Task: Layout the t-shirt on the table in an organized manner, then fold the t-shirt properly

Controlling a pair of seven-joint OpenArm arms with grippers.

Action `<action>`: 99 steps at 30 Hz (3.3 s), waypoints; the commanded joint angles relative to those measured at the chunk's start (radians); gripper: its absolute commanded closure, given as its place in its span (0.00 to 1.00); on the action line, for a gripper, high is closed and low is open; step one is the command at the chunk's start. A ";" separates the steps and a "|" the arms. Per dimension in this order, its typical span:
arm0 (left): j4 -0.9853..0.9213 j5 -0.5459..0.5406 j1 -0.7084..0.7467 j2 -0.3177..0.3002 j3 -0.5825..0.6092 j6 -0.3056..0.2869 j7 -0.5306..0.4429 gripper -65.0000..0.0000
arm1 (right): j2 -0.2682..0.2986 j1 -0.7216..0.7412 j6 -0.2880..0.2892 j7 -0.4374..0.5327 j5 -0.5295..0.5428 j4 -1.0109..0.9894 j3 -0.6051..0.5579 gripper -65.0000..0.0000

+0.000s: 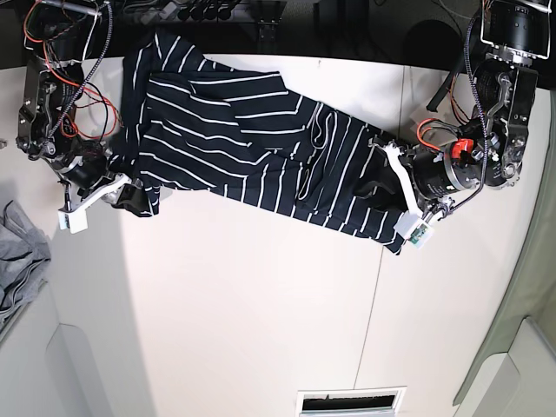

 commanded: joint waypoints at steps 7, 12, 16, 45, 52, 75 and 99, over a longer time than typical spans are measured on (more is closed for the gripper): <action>-0.061 -0.003 -0.014 -0.011 -0.006 -0.004 -0.022 0.58 | 0.013 -0.023 0.028 -0.119 0.097 0.118 0.002 1.00; -0.188 -0.007 -0.015 -0.011 -0.005 -0.005 -0.023 0.58 | 0.013 -0.153 0.028 -0.130 0.101 0.361 0.001 1.00; -0.249 -0.006 -0.017 -0.007 -0.005 -0.004 -0.047 0.58 | 0.014 -0.258 0.028 -0.166 0.109 0.535 0.000 1.00; -0.290 -0.014 -0.022 0.014 -0.005 -0.004 -0.044 0.58 | 0.013 -0.433 0.027 -0.036 0.023 0.569 -0.274 0.45; -0.290 -0.014 -0.022 0.014 -0.005 -0.004 -0.044 0.58 | 0.013 -0.433 0.026 -0.075 0.015 0.729 -0.273 0.45; -0.290 -0.014 -0.025 0.013 -0.005 -0.004 -0.037 0.58 | 0.011 -0.606 -0.014 -0.104 0.120 0.568 0.078 0.31; -0.285 -0.102 -0.035 0.013 -0.005 -0.045 -0.037 0.58 | -0.169 -0.479 -0.021 -0.024 -0.018 0.488 -0.067 1.00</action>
